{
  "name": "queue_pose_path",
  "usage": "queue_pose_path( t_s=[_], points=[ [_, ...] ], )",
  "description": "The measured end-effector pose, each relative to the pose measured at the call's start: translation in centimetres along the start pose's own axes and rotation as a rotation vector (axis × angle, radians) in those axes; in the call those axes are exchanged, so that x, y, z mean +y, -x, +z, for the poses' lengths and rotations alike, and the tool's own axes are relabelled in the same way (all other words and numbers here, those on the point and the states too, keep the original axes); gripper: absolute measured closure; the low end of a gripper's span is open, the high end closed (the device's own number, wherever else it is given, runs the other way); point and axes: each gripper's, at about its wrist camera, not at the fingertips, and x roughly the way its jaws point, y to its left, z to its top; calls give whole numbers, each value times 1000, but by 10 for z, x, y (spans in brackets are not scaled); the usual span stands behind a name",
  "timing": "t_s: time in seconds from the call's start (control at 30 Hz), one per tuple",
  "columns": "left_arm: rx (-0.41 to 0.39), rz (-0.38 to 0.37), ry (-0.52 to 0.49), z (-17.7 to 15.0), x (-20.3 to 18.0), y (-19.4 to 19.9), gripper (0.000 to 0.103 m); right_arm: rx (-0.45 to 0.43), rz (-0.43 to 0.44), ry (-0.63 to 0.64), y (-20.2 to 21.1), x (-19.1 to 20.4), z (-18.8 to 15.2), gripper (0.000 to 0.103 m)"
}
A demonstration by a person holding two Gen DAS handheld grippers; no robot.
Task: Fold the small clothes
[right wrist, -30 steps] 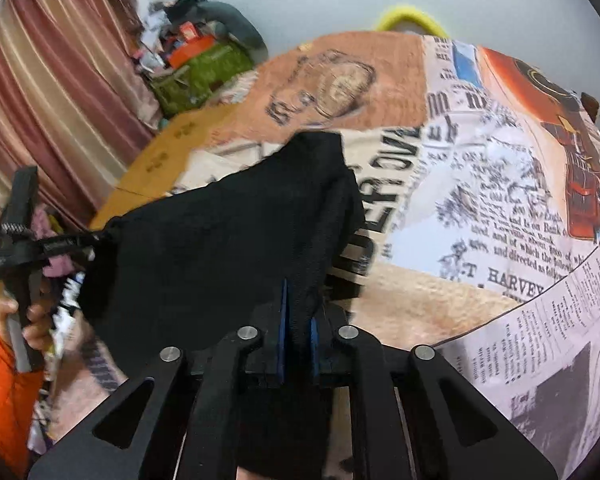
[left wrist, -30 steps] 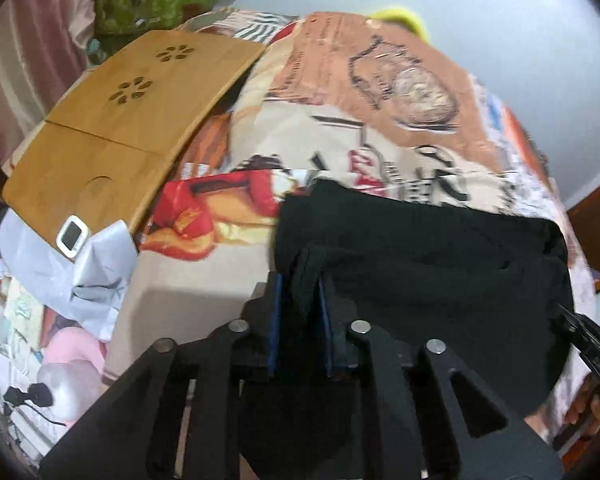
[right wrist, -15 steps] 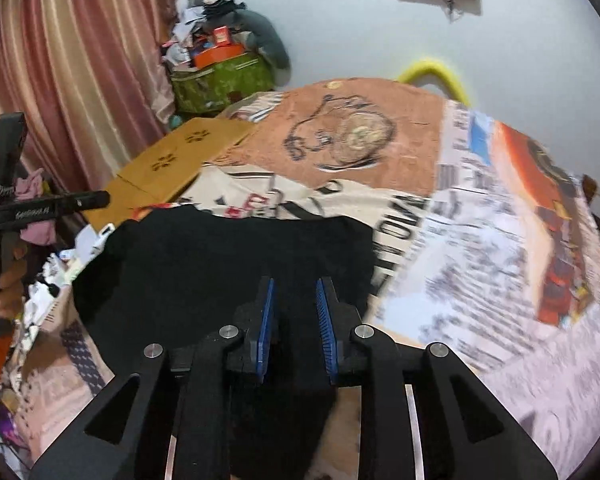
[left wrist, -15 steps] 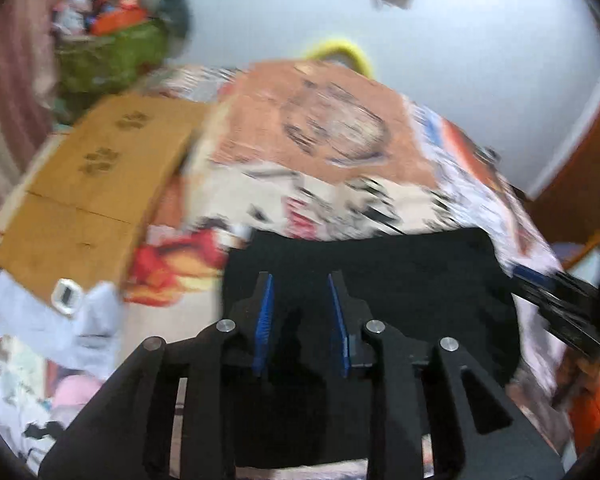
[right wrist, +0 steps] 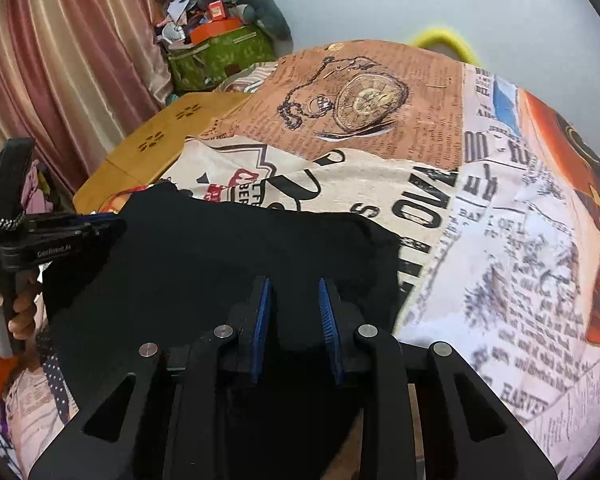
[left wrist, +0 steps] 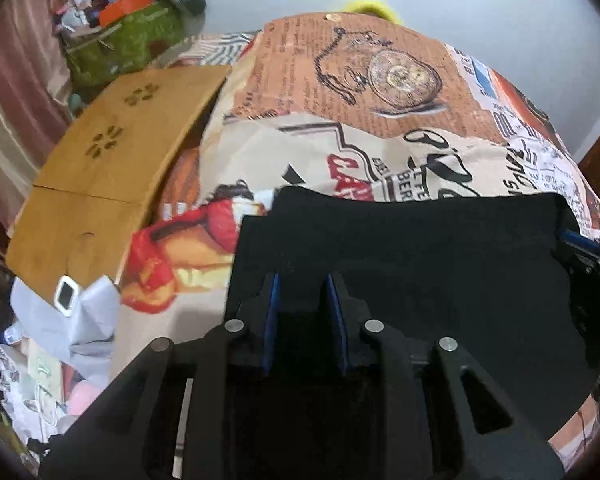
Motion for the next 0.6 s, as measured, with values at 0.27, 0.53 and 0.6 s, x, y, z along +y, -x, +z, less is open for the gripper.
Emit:
queue_pose_path(
  t_s=[0.27, 0.53, 0.6],
  points=[
    [7, -20, 47, -31, 19, 40, 75, 1, -18, 49, 39, 20, -24, 62],
    [48, 51, 15, -82, 23, 56, 59, 73, -61, 85, 54, 34, -65, 58],
    [47, 54, 30, -88, 26, 67, 59, 74, -73, 72, 64, 33, -70, 58]
  ],
)
